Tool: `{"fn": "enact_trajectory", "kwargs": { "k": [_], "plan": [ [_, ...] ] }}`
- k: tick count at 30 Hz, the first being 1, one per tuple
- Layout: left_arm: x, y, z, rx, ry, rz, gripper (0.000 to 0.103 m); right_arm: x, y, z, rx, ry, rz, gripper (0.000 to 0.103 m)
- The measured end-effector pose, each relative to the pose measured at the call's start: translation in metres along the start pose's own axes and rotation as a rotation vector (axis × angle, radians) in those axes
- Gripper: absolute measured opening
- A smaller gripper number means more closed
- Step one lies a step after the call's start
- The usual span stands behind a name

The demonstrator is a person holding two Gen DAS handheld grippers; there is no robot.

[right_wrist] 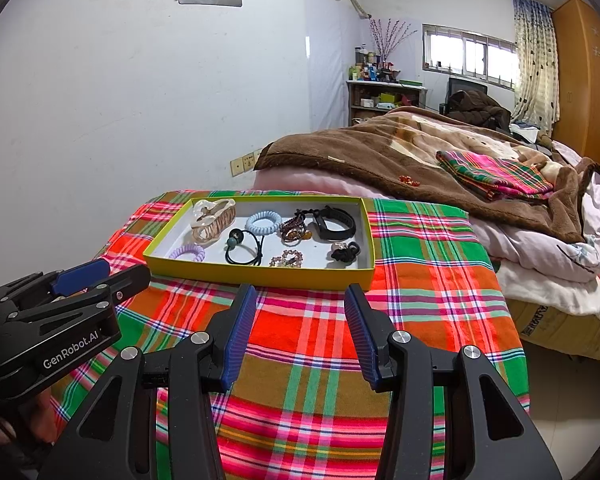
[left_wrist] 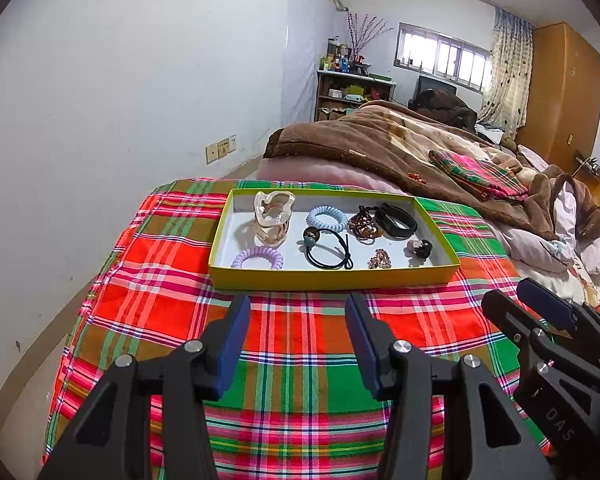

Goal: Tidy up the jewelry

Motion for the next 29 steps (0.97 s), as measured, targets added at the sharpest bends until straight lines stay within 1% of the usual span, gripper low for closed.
{"fn": "enact_trajectory", "kwargs": {
  "k": [29],
  "plan": [
    [0.0, -0.0005, -0.0008, -0.005, 0.006, 0.006, 0.051, 0.0001, 0.0008, 0.0009, 0.003, -0.001, -0.001, 0.047]
  ]
}}
Point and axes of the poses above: each gripper's, at about its wrist camera, not at the fingertips, and x roughly the way its jaws point, y to its left, z to its top, the point moved 4 cm from there along x, roughly the way its jaws point, and after that the axes turned 10 degrees about -x, right-handed, at the moved point
